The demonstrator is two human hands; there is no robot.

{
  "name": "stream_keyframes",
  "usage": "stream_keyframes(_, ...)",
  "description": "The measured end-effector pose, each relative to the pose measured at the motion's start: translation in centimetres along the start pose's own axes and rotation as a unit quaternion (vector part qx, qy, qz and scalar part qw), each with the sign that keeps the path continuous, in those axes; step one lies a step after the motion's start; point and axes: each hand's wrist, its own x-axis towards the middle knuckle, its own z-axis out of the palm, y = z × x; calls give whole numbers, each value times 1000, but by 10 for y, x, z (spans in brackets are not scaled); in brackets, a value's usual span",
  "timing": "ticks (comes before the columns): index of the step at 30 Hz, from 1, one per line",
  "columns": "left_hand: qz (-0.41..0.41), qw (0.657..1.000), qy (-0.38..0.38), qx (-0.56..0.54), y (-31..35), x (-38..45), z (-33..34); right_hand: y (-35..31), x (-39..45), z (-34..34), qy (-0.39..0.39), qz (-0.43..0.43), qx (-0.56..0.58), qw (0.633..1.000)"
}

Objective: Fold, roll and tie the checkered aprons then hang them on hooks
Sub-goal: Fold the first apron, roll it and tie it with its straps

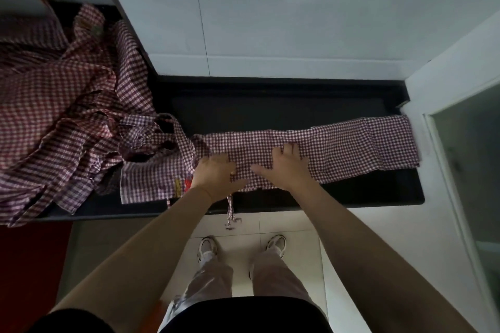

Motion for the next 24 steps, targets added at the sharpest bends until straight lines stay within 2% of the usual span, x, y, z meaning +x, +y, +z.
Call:
stream_keyframes(3,-53,994,88,-23,-10,-3,-7,-18,2,1,4,-26,-9,1000)
stream_keyframes(4,-81,992,96,-4,-19,-6,-13,-22,2,4,-11,-19,-17,1000)
stream_keyframes(8,-185,981,17,58,-70,-18,-29,-29,7,-2,-47,83,-33,995)
stream_keyframes(10,-193,977,80,30,-93,-31,-35,-44,9,-11,-42,132,-68,988)
stream_keyframes(11,-195,972,128,8,-99,-38,-38,-54,7,-14,-9,127,-90,988)
stream_keyframes(13,-244,947,201,-51,-108,-51,-45,-78,8,-13,126,31,-84,988)
stream_keyframes(14,-292,930,198,-104,-110,-56,-49,-94,9,-12,177,-33,-42,983)
stream_keyframes(15,-347,912,161,-149,-114,-59,-53,-113,6,-12,187,-79,29,979)
stream_keyframes(17,-416,888,74,-184,-123,-67,-50,-152,6,-13,128,-101,173,971)
stream_keyframes(18,-427,881,55,-197,-128,-71,-45,-167,5,-14,85,-93,231,965)
stream_keyframes(21,-451,858,59,-238,-136,-83,-31,-197,7,-12,-9,-48,334,941)
stream_keyframes(24,-475,841,54,-252,-139,-90,-26,-206,13,-10,-61,18,452,890)
